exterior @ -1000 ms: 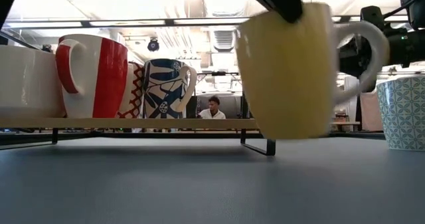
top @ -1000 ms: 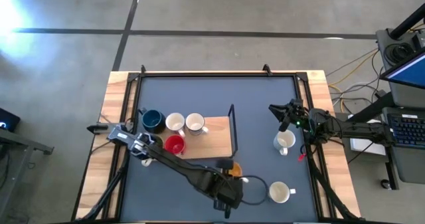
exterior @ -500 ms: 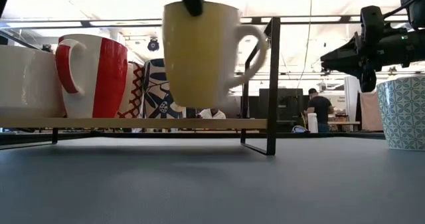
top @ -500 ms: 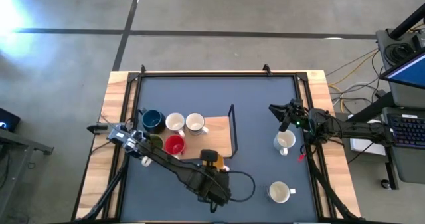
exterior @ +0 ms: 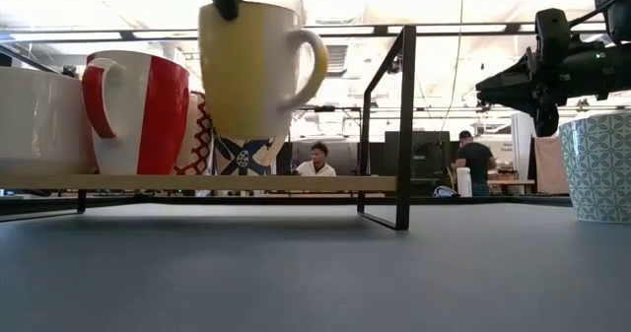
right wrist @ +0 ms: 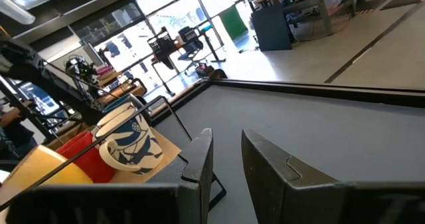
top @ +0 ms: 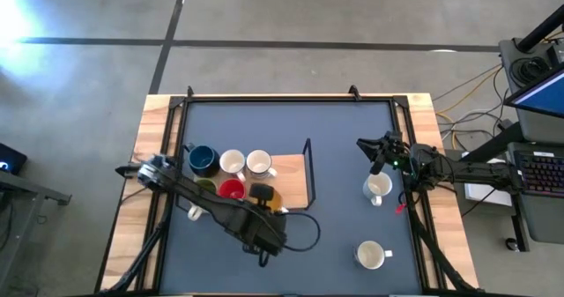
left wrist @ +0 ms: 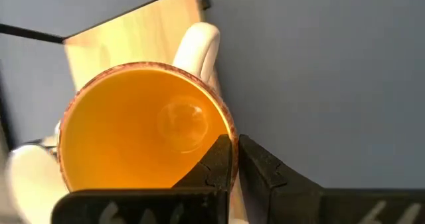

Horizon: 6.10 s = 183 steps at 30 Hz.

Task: Place coffee mugs
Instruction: Put the yellow mug on the shelf, then move the light green patterned mug to the top right side of the shelf

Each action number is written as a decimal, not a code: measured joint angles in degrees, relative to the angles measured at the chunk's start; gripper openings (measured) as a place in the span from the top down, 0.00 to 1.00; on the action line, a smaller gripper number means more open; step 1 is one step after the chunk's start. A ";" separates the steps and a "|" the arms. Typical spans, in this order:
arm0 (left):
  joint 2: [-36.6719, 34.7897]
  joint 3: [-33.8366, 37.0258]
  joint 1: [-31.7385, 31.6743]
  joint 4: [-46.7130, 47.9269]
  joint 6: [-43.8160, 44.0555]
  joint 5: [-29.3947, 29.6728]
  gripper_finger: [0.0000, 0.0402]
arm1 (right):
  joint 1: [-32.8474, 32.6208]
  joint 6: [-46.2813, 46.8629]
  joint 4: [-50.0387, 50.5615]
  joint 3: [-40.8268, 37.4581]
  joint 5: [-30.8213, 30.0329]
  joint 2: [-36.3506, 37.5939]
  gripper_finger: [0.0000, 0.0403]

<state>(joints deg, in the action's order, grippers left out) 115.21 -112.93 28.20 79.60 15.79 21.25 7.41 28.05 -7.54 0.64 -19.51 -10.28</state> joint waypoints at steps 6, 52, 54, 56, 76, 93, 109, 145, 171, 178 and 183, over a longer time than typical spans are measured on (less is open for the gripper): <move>-10.09 16.42 -1.86 -11.98 -0.43 -7.43 1.00 | 0.00 -0.01 0.00 0.00 0.02 0.00 0.83; -14.00 22.74 -8.40 -12.07 -22.73 -15.06 0.99 | 0.00 -0.01 0.01 0.00 0.00 -0.02 0.83; -14.00 22.74 -8.64 -12.05 -23.21 -15.77 0.99 | -0.01 -0.01 0.01 0.00 0.00 -0.02 0.83; -14.05 22.74 -8.90 -12.00 -23.61 -16.43 0.99 | 0.01 -0.01 0.01 0.00 0.00 -0.02 0.83; -14.11 22.74 -9.72 -11.24 -16.64 -16.23 0.93 | 0.00 -0.01 0.01 0.00 -0.02 -0.02 0.83; -16.30 19.12 -9.72 -11.63 -12.73 -13.79 0.82 | -0.01 -0.01 0.01 0.00 0.00 0.00 0.83; -37.37 32.86 -10.38 -17.91 -9.16 -13.18 0.81 | -0.01 -0.01 0.01 0.00 -0.02 0.00 0.83; -66.69 51.07 -10.31 -36.06 5.42 23.76 0.81 | 0.50 -5.60 -2.35 0.00 -15.36 -0.24 0.83; -66.87 51.09 -10.31 -34.70 5.91 27.25 0.81 | 0.52 18.84 -12.66 0.00 -24.66 -0.39 0.83; -67.63 51.09 -10.31 -34.54 4.61 27.23 0.81 | 0.52 18.65 -15.58 0.00 -19.23 -0.42 0.83; -68.74 51.09 -10.31 -34.53 4.47 27.22 0.81 | 0.50 20.07 -21.39 0.00 -13.45 -0.77 0.83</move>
<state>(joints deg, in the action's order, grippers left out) 46.48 -61.84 17.89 45.07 20.26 48.47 7.90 48.12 -28.94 0.64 -32.96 -11.05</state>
